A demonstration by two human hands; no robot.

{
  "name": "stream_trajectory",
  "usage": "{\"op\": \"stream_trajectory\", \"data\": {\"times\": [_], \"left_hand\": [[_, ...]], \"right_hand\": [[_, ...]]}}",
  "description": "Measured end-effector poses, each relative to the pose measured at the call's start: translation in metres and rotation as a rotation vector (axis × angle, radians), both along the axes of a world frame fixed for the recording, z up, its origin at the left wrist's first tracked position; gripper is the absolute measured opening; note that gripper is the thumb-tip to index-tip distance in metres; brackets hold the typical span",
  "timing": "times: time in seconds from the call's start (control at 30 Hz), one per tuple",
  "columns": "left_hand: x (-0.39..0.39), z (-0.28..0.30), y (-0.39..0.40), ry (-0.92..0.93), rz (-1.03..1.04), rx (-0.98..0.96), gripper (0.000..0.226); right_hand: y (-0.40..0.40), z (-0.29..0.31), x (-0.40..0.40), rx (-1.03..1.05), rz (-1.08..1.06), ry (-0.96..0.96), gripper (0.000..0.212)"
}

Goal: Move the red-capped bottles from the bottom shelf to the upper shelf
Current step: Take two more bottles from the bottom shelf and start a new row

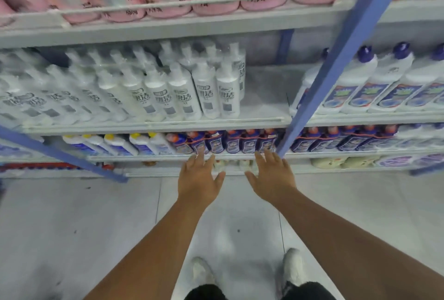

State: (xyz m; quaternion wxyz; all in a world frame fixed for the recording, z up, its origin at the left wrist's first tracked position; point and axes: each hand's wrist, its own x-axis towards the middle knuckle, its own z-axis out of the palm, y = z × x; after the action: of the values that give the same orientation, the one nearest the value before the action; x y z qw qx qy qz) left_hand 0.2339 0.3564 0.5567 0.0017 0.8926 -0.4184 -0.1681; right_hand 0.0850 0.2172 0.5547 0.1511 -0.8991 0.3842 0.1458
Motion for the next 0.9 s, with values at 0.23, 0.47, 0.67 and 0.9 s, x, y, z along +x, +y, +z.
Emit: {"op": "stream_trajectory", "data": {"times": [0.23, 0.47, 0.67, 0.9], "left_hand": [[0.022, -0.121, -0.002, 0.062, 0.012, 0.025, 0.068], [0.041, -0.271, -0.024, 0.047, 0.065, 0.050, 0.069], [0.067, -0.412, -0.049, 0.074, 0.146, 0.000, 0.069], [0.101, -0.554, -0.092, 0.114, 0.275, -0.104, 0.081]], "right_hand": [[-0.008, -0.113, 0.018, 0.012, -0.013, 0.070, 0.074], [-0.033, -0.262, 0.033, 0.004, 0.005, 0.059, 0.076], [-0.062, -0.405, 0.060, 0.066, -0.065, -0.007, 0.079], [-0.106, -0.551, 0.095, 0.087, -0.194, -0.163, 0.088]]}}
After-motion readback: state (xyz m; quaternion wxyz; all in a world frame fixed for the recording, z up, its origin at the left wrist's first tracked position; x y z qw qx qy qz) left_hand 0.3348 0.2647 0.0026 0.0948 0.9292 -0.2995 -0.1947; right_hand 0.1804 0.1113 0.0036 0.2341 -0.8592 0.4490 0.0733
